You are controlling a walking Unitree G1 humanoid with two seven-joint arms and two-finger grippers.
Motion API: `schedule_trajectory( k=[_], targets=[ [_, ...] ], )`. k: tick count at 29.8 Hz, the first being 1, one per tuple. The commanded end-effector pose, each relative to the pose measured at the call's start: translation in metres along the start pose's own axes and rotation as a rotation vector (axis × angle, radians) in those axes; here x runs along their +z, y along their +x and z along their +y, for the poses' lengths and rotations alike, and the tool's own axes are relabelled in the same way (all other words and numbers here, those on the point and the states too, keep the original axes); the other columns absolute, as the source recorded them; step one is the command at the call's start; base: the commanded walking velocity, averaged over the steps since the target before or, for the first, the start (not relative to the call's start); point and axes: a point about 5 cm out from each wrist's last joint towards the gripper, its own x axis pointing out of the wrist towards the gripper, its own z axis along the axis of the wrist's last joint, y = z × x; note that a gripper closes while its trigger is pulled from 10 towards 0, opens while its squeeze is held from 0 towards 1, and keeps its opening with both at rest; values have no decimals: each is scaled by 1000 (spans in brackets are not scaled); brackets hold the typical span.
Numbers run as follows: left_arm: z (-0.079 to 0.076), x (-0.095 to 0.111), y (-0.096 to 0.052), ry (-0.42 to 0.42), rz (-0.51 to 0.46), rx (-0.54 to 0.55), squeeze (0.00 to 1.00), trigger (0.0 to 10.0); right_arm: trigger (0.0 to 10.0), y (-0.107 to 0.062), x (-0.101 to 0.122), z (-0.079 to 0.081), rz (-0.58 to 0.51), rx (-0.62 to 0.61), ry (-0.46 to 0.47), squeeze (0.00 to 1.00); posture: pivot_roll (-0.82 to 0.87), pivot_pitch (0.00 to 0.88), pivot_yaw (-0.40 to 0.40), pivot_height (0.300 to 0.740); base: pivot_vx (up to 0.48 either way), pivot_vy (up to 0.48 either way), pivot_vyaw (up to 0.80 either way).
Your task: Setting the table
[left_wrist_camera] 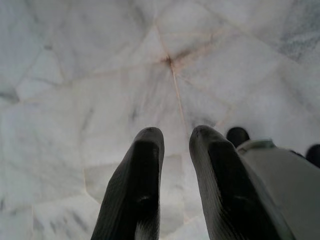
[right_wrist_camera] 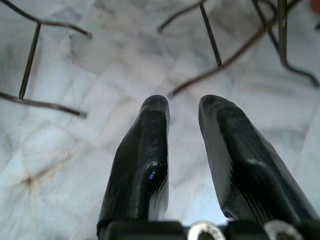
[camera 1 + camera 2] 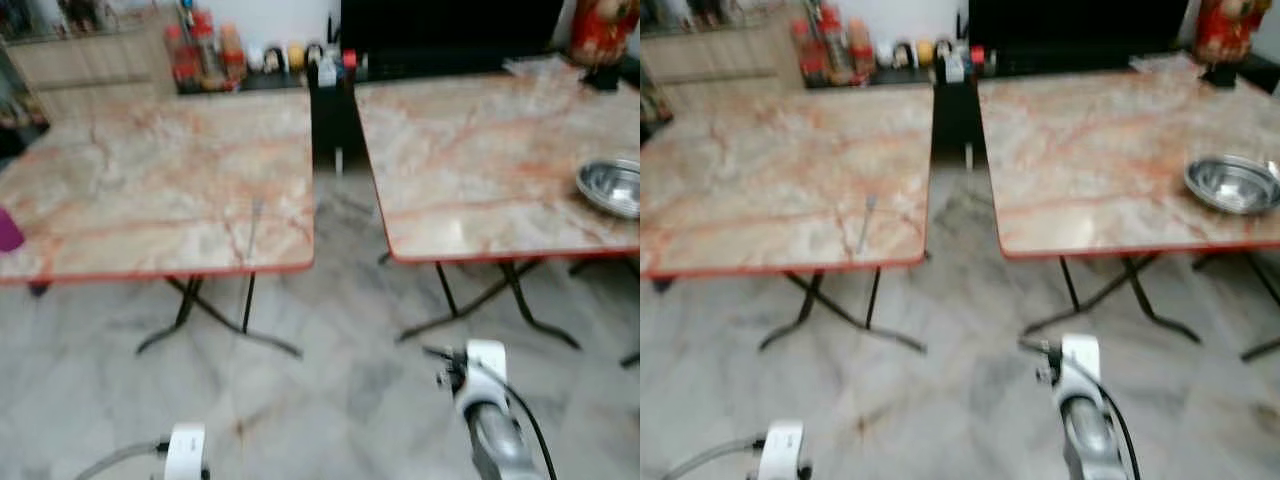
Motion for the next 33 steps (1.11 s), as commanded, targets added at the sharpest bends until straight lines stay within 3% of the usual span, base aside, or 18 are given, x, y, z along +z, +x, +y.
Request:
schedule_trajectory(
  k=[1, 6, 11, 26, 33],
  targets=[
    [5, 2, 1, 9, -3, 9, 0, 10000, 10000, -5, -21, 7, 102, 48, 27, 0, -79, 0, 71, 732, 0, 0, 0],
    [5, 4, 1, 1, -7, 14, 0, 10000, 10000, -17, -49, 7, 228, 69, -37, 0, -60, 0, 70, 732, 0, 0, 0],
    [8, 4, 1, -4, -7, 21, 0, 10000, 10000, -24, -65, 1, 292, 2, -7, 0, -59, 0, 80, 732, 0, 0, 0],
    [12, 2, 0, 11, -1, 22, 0, 10000, 10000, -18, -56, 16, 281, 14, 3, 0, -57, 0, 90, 732, 0, 417, 0],
    [13, 4, 1, 20, -7, 19, 0, 10000, 10000, -16, -53, 15, 277, -7, -4, 0, -57, 0, 93, 732, 0, 480, -540]
  ],
)
